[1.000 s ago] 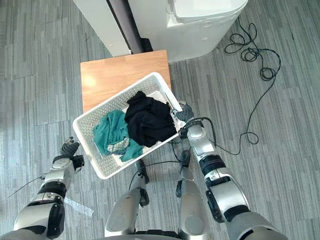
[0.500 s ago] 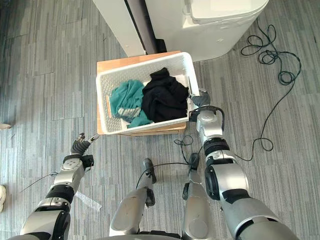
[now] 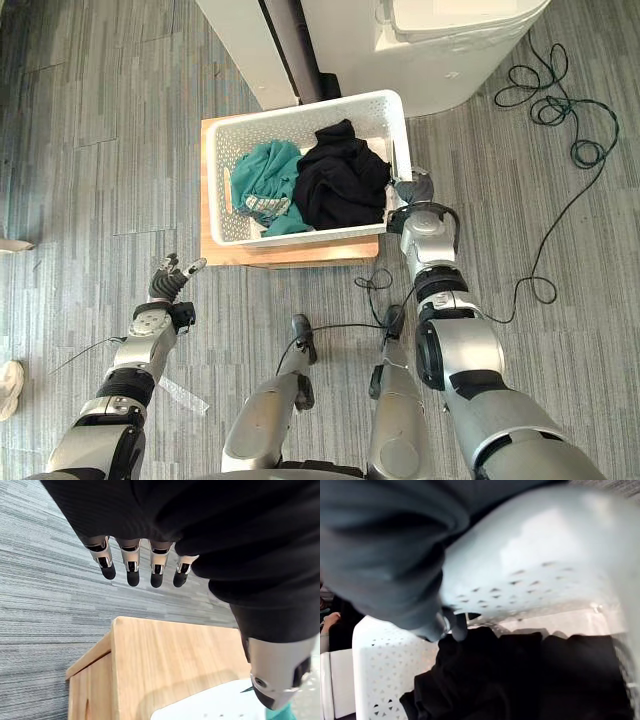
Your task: Pick up the laundry basket with both hands and put the clothes into the washing machine.
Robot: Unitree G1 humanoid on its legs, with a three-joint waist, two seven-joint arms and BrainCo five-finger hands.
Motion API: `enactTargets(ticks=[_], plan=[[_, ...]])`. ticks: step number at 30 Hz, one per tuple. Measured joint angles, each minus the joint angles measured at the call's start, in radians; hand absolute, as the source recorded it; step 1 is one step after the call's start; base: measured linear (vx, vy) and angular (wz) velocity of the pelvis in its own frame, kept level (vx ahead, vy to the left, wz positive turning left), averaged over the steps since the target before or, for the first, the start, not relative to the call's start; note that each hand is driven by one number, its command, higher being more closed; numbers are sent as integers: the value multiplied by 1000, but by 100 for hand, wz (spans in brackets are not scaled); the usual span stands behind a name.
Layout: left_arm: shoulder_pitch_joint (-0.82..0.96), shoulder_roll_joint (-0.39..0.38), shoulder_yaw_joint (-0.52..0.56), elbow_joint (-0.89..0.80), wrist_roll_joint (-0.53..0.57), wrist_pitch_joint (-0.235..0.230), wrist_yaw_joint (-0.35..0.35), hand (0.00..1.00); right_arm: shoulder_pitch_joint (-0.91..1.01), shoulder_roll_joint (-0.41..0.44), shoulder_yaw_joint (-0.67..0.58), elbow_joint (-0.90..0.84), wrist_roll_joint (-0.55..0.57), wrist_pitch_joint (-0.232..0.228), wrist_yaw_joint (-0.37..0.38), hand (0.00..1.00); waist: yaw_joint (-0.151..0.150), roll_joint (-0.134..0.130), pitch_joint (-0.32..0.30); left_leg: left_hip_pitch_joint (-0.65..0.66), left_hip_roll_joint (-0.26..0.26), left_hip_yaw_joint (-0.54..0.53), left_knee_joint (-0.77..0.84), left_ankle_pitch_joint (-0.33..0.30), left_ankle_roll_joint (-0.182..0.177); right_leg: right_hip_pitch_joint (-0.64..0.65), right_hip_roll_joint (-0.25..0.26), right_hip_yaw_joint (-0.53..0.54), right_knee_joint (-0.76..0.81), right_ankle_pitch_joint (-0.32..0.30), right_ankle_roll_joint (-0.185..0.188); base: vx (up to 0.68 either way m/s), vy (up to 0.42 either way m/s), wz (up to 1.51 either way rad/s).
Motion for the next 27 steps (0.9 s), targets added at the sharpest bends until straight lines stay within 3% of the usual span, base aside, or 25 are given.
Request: enactTargets(ticks=[7,12,18,27], plan=[[-40,66,52,-128,-92,-50,21,0,29,-2,32,-77,-11,11,5,100,-1,15,5,1,-1,19,0,2,3,-9,2,17,1,1,0,38,-20,-8],[-68,110,83,-124,-116,-52,29,0,53,-1,38,-114,-31,11,9,100,-5,15,5,-2,0,23,0,2,3,-15,4,22,1,1,0,33,-17,-3],[-150,165,83,8,-99,-37,32,0,61,1,58,-134,-38,9,10,100,-14,15,5,-7,0,36,0,2,3,-31,6,38,8,1,0,16,-23,-6],[-263,171,76,229,-65,5,17,0,85,16,96,-192,-39,-20,16,100,-22,15,5,-28,4,79,0,2,3,-92,15,80,41,-2,-3,13,-30,-13]])
